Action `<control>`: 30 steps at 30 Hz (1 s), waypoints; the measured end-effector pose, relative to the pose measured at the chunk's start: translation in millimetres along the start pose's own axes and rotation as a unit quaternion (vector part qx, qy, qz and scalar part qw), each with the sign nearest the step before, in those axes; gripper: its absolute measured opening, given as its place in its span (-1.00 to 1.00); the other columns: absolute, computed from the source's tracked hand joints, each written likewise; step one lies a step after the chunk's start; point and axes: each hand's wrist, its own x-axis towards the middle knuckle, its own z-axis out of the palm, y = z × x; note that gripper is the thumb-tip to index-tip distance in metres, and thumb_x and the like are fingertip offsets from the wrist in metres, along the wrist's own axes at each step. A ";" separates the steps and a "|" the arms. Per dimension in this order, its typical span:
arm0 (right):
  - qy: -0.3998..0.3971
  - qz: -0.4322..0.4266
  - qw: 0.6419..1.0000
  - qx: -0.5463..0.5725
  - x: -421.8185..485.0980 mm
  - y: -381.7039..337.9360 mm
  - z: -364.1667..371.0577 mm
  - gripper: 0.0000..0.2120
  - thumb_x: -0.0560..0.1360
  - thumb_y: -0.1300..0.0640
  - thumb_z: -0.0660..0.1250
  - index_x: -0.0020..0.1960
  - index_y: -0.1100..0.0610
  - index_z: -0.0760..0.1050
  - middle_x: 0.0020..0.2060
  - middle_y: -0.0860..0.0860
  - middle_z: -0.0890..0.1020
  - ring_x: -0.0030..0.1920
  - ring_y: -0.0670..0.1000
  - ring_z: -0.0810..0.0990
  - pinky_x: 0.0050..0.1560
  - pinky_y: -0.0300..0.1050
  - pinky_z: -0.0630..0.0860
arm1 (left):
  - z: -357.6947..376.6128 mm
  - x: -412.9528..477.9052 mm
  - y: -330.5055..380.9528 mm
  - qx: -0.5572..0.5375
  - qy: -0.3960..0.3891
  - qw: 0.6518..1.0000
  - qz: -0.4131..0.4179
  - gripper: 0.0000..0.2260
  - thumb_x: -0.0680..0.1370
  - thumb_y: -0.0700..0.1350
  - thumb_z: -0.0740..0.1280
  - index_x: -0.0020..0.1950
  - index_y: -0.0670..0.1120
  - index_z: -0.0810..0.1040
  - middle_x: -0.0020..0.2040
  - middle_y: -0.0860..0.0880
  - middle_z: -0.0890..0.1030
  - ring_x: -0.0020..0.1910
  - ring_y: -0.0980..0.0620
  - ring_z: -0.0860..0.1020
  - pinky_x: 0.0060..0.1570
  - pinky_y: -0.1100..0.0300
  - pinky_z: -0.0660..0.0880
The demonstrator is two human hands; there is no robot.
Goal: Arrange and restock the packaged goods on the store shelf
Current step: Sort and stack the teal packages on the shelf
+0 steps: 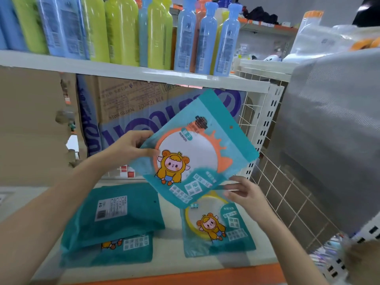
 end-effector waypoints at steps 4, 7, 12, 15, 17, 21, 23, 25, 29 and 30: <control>0.037 -0.044 0.982 0.177 -1.8 -12.0 26.1 -0.86 0.43 0.32 0.36 -0.04 0.15 0.52 -0.19 -0.04 0.71 -0.14 -0.05 0.68 -0.15 -0.24 0.60 | 22.9 -4.7 -8.2 -0.088 -0.008 0.995 -0.036 -0.68 0.41 -0.07 0.45 0.10 -0.15 0.55 -0.02 -0.09 0.66 -0.04 -0.09 0.63 -0.03 0.13 0.60; 0.109 -0.039 0.966 0.229 2.1 -14.8 32.1 -0.85 0.44 0.34 0.34 -0.03 0.17 0.48 -0.22 -0.02 0.66 -0.26 -0.15 0.66 -0.28 -0.31 0.58 | 37.5 -11.6 -18.6 -0.133 -0.012 0.989 -0.060 -0.49 0.28 0.05 0.50 0.15 -0.15 0.53 0.04 -0.08 0.66 -0.01 -0.07 0.64 -0.05 0.17 0.59; 0.108 -0.033 0.972 0.205 6.5 -7.2 24.3 -0.79 0.46 0.32 0.33 0.06 0.13 0.48 -0.11 0.11 0.65 -0.14 0.03 0.64 -0.25 -0.19 0.61 | 61.7 -21.9 -28.8 -0.192 0.003 0.975 -0.110 -0.45 0.17 0.03 0.56 0.10 -0.06 0.52 -0.03 0.02 0.68 -0.05 0.02 0.65 -0.16 0.25 0.59; 0.097 -0.021 0.981 0.166 10.0 3.0 13.1 -0.82 0.45 0.32 0.35 -0.03 0.07 0.51 -0.13 0.06 0.64 -0.13 0.02 0.63 -0.21 -0.14 0.61 | 84.5 -27.4 -38.1 -0.187 0.013 0.971 -0.151 -0.47 0.24 -0.05 0.57 0.14 -0.07 0.50 0.02 0.00 0.66 0.01 0.03 0.62 -0.14 0.29 0.57; 0.104 -0.007 0.984 0.148 13.5 12.0 5.9 -0.80 0.43 0.34 0.37 -0.08 0.07 0.52 -0.17 0.02 0.64 -0.19 -0.02 0.64 -0.23 -0.18 0.60 | 102.1 -29.7 -44.6 -0.186 0.017 0.965 -0.182 -0.39 0.15 0.01 0.57 0.14 -0.06 0.48 0.02 -0.02 0.63 -0.02 0.05 0.61 -0.19 0.31 0.56; 0.123 0.048 0.987 0.096 25.6 36.6 -4.5 -0.71 0.40 0.28 0.42 0.10 0.17 0.48 -0.10 0.02 0.62 -0.12 0.01 0.62 -0.24 -0.20 0.55 | 136.9 -29.8 -53.9 -0.168 0.018 0.951 -0.259 -0.50 0.35 -0.18 0.52 0.20 -0.04 0.38 0.02 -0.09 0.61 -0.10 0.03 0.60 -0.36 0.22 0.50; 0.108 0.071 0.989 0.074 29.1 48.2 -7.2 -0.64 0.40 0.26 0.42 0.17 0.18 0.45 -0.08 0.00 0.59 -0.15 -0.07 0.60 -0.30 -0.26 0.52 | 150.2 -29.1 -61.2 -0.154 0.020 0.948 -0.279 -0.51 0.37 -0.18 0.50 0.20 -0.04 0.37 0.05 -0.09 0.59 -0.08 0.03 0.59 -0.33 0.22 0.48; 0.073 0.080 0.990 0.087 29.2 59.0 -11.0 -0.65 0.40 0.31 0.41 0.16 0.17 0.45 -0.10 0.01 0.58 -0.18 -0.10 0.59 -0.39 -0.32 0.51 | 160.5 -31.2 -66.6 -0.149 0.018 0.944 -0.293 -0.53 0.37 -0.18 0.50 0.20 -0.08 0.38 0.04 -0.10 0.60 -0.09 0.01 0.60 -0.31 0.21 0.50; -0.016 0.075 0.996 0.038 30.4 83.5 -23.8 -0.60 0.39 0.31 0.43 0.20 0.14 0.45 -0.09 0.07 0.59 -0.09 0.04 0.61 -0.34 -0.32 0.53 | 174.3 -33.8 -74.8 -0.141 0.010 0.937 -0.320 -0.53 0.38 -0.26 0.47 0.21 -0.16 0.35 -0.10 -0.11 0.62 -0.38 0.10 0.60 -0.49 0.31 0.45; -0.024 0.074 0.997 0.025 30.9 87.1 -25.2 -0.59 0.39 0.31 0.43 0.21 0.16 0.45 -0.09 0.06 0.58 -0.10 0.01 0.60 -0.33 -0.33 0.52 | 175.0 -33.9 -76.4 -0.136 0.007 0.936 -0.325 -0.52 0.38 -0.27 0.46 0.22 -0.18 0.34 -0.07 -0.14 0.62 -0.36 0.07 0.59 -0.49 0.30 0.45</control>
